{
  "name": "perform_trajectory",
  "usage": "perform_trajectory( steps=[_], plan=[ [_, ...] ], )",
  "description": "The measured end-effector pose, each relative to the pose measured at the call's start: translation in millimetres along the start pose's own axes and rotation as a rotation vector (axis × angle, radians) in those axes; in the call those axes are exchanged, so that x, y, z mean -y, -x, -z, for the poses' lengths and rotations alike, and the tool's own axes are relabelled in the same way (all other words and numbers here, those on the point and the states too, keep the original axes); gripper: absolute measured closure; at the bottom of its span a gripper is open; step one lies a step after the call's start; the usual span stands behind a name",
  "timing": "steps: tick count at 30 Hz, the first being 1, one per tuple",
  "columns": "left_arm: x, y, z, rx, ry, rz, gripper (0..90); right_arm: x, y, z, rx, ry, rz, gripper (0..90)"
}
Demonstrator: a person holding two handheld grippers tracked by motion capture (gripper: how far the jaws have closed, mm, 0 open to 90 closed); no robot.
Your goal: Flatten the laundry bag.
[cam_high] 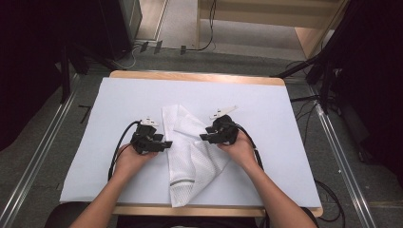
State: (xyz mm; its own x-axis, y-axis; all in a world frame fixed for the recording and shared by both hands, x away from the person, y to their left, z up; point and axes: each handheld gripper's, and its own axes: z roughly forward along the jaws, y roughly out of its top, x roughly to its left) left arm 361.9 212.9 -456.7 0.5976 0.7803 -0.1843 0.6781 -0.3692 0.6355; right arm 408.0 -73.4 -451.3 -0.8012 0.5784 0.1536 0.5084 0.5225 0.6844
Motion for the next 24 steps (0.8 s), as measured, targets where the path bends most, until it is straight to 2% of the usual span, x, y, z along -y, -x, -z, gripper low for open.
perform_trajectory(
  steps=[2,4,7,9,10,12,13,14,15,16,17,19,20,24],
  plan=[
    [0.7,1.3,-0.6,0.000,0.005,-0.001,47.2,-0.5,0.4,-3.4,0.003,-0.012,-0.003,58.5],
    [2.0,5.9,-2.3,0.004,0.011,-0.024,50.9,0.2,0.2,-11.2,0.012,-0.024,0.008,58.3],
    [3.5,9.3,-3.8,0.000,0.023,-0.034,56.6,1.1,-0.2,-14.6,0.020,-0.036,0.018,58.2],
    [5.0,11.6,-4.6,-0.020,0.033,-0.044,58.9,1.9,-1.2,-17.1,0.027,-0.036,0.031,59.5],
    [6.2,11.9,-4.6,-0.032,0.039,-0.050,63.2,2.1,-2.0,-17.8,0.040,-0.032,0.033,62.5],
    [6.4,11.7,-4.6,-0.036,0.040,-0.048,65.0,2.4,-2.8,-18.2,0.049,-0.031,0.040,65.7],
    [6.4,11.7,-4.6,-0.042,0.040,-0.049,69.6,2.5,-6.5,-19.3,0.089,-0.030,0.063,72.7],
    [6.4,12.1,-4.7,-0.055,0.039,-0.062,71.8,2.0,-8.0,-19.5,0.107,-0.034,0.077,76.7],
    [6.4,12.1,-4.7,-0.055,0.039,-0.062,73.8,2.0,-8.0,-19.5,0.107,-0.034,0.077,76.7],
    [6.0,11.5,-4.4,-0.059,0.034,-0.058,75.7,1.0,-9.2,-19.9,0.124,-0.040,0.077,83.5],
    [6.0,11.5,-4.4,-0.059,0.034,-0.058,77.7,0.5,-8.7,-19.8,0.131,-0.045,0.075,86.0],
    [5.9,9.9,-4.1,-0.050,0.032,-0.052,80.3,-0.3,-7.6,-19.8,0.131,-0.048,0.070,87.8],
    [5.8,9.0,-4.2,-0.033,0.033,-0.042,86.9,-1.5,-5.2,-19.3,0.120,-0.053,0.043,89.5],
    [4.0,8.7,-4.3,-0.016,0.020,-0.024,90.0,-3.0,-0.4,-15.6,0.094,-0.060,0.006,89.9]
  ],
)
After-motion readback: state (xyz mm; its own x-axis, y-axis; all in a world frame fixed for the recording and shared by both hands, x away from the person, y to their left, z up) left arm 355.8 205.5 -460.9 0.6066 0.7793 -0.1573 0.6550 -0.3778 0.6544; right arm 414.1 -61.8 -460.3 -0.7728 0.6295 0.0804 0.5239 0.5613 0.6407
